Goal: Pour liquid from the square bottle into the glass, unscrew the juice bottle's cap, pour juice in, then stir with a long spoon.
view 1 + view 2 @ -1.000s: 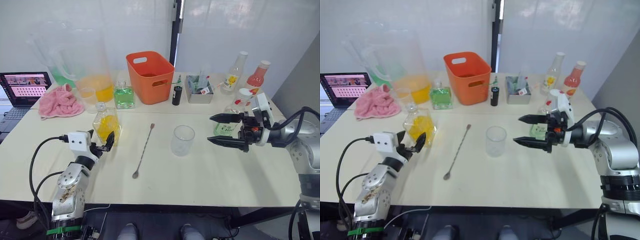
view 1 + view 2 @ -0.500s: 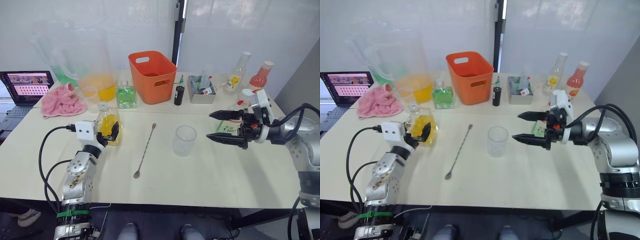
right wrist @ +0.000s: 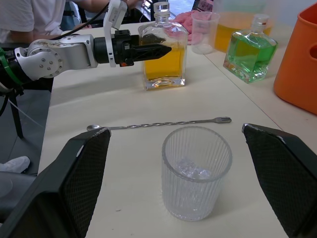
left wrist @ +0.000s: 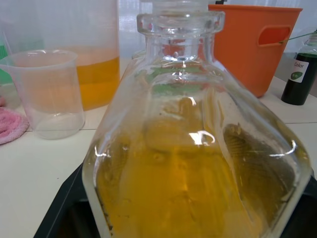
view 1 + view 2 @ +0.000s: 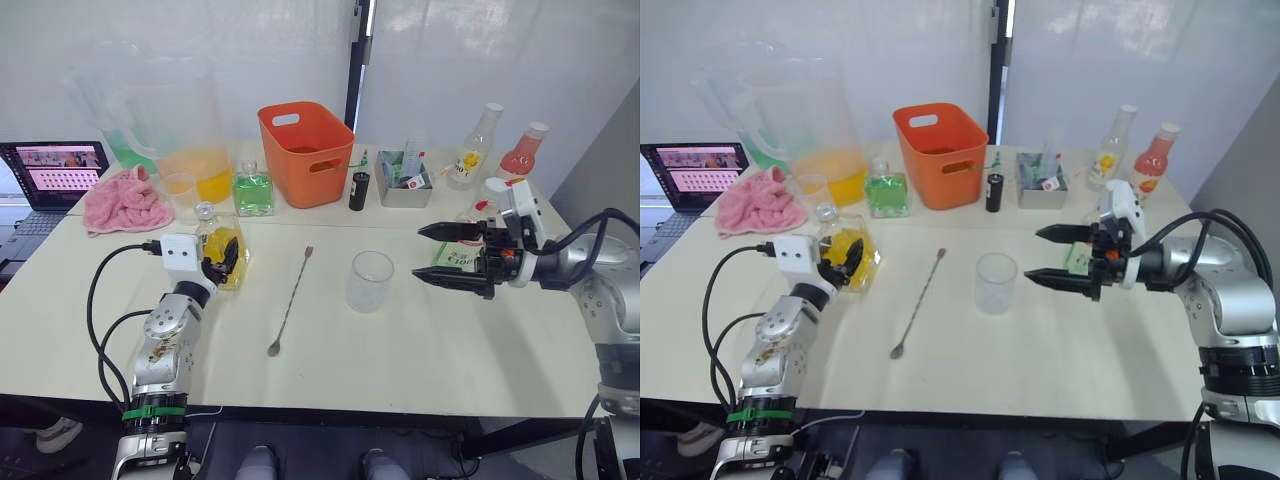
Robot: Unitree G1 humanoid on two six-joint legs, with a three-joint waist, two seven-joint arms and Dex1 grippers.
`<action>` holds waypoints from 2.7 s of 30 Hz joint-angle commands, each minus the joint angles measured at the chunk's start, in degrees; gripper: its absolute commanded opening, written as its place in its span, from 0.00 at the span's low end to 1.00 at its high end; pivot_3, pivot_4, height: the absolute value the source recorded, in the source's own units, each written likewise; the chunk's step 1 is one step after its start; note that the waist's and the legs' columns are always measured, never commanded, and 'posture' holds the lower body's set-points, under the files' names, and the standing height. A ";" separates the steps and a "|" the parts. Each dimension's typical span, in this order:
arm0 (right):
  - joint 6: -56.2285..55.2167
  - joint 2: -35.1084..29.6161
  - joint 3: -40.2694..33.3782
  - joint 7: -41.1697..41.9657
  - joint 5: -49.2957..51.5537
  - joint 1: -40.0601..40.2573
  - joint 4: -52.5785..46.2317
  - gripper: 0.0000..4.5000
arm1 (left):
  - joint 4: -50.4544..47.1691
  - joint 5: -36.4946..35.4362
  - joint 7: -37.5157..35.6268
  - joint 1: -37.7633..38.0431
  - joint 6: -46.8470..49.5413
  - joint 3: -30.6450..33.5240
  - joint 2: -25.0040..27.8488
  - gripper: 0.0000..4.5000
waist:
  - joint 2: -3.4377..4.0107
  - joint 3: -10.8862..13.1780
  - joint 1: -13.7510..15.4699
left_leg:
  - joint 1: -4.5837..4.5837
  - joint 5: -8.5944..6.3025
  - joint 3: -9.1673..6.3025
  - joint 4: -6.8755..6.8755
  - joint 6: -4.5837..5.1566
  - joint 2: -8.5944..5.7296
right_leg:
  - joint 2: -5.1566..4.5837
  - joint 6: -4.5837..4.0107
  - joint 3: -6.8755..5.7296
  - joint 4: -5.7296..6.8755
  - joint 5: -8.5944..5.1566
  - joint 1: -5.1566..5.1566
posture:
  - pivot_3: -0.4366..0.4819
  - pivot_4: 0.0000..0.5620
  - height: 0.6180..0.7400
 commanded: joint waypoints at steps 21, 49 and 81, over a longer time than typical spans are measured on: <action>1.67 -1.07 -2.65 -0.99 2.91 1.45 -3.51 1.00 | -18.64 -11.10 -23.92 2.24 4.10 -2.49 12.81 0.63 | -0.47 0.31 0.23 | -0.38 0.02 -0.08 -0.02 -0.01 0.01 | 0.02 -0.10 -0.06 -0.20 0.13 -0.21 | 0.48 0.27 0.88; 7.53 -7.18 -17.29 -10.98 12.04 18.51 -20.49 1.00 | -7.54 -10.50 -57.09 -11.27 2.00 -25.14 6.68 0.63 | -0.33 0.36 -0.13 | -0.69 0.03 -0.13 0.38 0.07 0.06 | 0.03 0.09 -0.06 -0.59 0.44 -0.16 | 0.48 0.27 0.88; 5.52 -6.51 -10.24 -11.62 12.54 12.35 -18.45 1.00 | -18.30 -14.60 -51.69 -5.03 18.00 -22.01 10.93 0.99 | -0.27 0.34 -0.04 | -0.64 0.03 -0.13 0.44 0.07 0.06 | 0.03 0.12 -0.04 -0.53 0.45 -0.09 | 0.48 0.27 0.88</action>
